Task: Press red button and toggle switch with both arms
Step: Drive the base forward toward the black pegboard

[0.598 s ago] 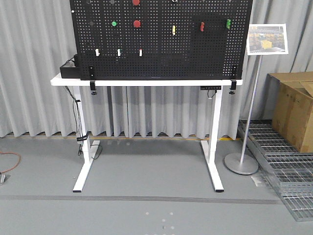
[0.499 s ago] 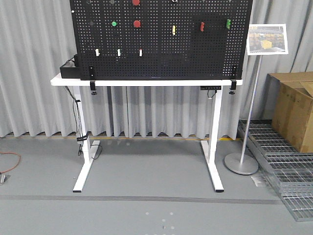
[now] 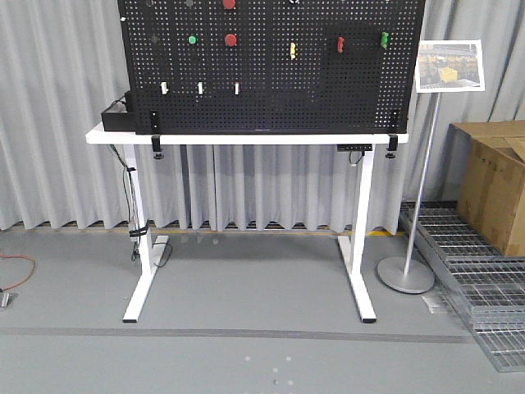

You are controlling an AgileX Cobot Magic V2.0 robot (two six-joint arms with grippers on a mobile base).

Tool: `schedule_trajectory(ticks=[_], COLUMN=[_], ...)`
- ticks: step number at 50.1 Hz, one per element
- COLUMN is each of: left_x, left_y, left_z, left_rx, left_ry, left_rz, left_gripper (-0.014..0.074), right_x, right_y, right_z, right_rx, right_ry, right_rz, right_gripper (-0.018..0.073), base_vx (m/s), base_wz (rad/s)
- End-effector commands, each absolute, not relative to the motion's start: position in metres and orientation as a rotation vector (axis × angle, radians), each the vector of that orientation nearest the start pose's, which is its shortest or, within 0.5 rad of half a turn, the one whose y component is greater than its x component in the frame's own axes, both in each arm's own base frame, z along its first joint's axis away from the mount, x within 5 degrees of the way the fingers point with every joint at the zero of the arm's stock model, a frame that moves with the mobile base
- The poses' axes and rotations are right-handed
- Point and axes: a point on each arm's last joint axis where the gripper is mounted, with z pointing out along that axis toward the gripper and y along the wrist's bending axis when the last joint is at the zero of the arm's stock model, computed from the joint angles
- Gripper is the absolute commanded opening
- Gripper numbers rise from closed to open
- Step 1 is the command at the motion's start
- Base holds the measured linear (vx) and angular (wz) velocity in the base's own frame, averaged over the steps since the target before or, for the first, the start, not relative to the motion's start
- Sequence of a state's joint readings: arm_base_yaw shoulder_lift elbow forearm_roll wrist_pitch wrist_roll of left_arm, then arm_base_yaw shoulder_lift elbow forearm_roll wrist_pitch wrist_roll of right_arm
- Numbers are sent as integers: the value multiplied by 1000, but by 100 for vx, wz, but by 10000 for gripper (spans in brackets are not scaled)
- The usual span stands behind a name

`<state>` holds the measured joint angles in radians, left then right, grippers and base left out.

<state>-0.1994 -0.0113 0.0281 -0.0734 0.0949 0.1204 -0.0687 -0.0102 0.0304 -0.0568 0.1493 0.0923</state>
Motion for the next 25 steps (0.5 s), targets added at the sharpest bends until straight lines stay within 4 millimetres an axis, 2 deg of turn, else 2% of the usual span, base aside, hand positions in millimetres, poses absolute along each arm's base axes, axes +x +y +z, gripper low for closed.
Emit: schedule_trajectory(ticks=[1, 14, 25], left_x=[56, 56, 56], left_y=[-11, -11, -11], left_z=[193, 193, 193], left_rx=[185, 185, 185], left_ry=[1521, 1521, 1521], left_rz=[-127, -127, -127], left_gripper=[2, 2, 2], right_x=[56, 56, 56], right_y=[-4, -4, -4], right_z=[194, 194, 194], right_rx=[75, 75, 75], right_ry=[1563, 1563, 1563], right_rz=[-45, -45, -45], right_gripper=[-3, -3, -3], base_vx=[3, 10, 27], base_wz=[-1, -2, -6])
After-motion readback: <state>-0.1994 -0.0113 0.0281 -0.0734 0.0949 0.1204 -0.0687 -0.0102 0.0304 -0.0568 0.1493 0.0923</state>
